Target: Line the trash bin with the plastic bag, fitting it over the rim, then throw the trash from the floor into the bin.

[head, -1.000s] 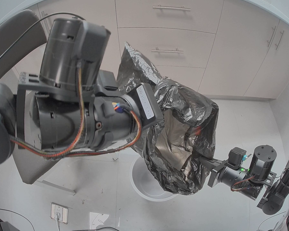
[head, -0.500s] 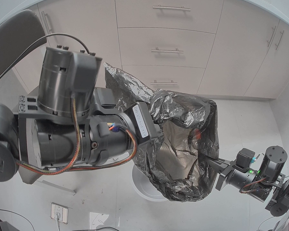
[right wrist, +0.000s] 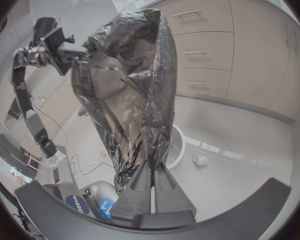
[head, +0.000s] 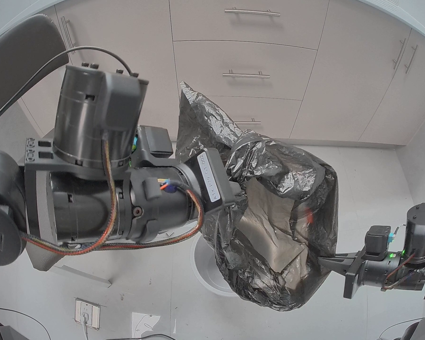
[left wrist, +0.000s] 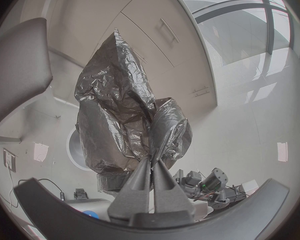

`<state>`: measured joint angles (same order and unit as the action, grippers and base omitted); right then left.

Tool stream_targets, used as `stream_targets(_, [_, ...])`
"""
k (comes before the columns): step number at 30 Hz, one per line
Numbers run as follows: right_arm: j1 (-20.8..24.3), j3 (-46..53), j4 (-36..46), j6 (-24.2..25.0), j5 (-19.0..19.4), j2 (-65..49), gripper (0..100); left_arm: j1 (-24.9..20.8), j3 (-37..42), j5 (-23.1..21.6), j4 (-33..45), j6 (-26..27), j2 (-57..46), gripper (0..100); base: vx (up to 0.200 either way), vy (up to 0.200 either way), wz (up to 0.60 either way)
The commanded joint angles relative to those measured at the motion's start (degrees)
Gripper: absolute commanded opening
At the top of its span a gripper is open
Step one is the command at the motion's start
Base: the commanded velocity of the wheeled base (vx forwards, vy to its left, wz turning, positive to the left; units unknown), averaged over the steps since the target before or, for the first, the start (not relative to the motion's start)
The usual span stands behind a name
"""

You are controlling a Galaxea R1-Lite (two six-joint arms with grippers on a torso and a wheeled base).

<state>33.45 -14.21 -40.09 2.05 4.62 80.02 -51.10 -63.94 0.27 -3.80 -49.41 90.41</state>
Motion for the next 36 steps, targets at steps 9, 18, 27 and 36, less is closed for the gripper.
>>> stream_targets(9, [0.12, -7.06, 9.95, 1.56, 5.84, -14.45, 0, 0.21, -1.36, -3.34, 0.11, 0.19, 0.03, 0, 0.0, 0.0, 0.0])
stream_targets(18, [3.64, -5.56, 8.63, 1.91, 6.01, -6.98, 0, 3.47, 1.98, -5.19, 0.02, 0.45, -0.32, 0, 0.0, 0.0, 0.0])
stream_targets(27, [5.05, -0.9, -4.64, 2.08, 5.75, 4.09, 0, 12.61, 9.1, -12.05, -4.81, 10.3, 2.14, 0, 0.0, 0.0, 0.0])
stream_targets(36, [5.92, -0.02, -24.59, 1.91, 3.91, 22.46, 0, 17.97, 11.82, -17.14, -9.91, 17.94, 6.19, 0, 0.0, 0.0, 0.0])
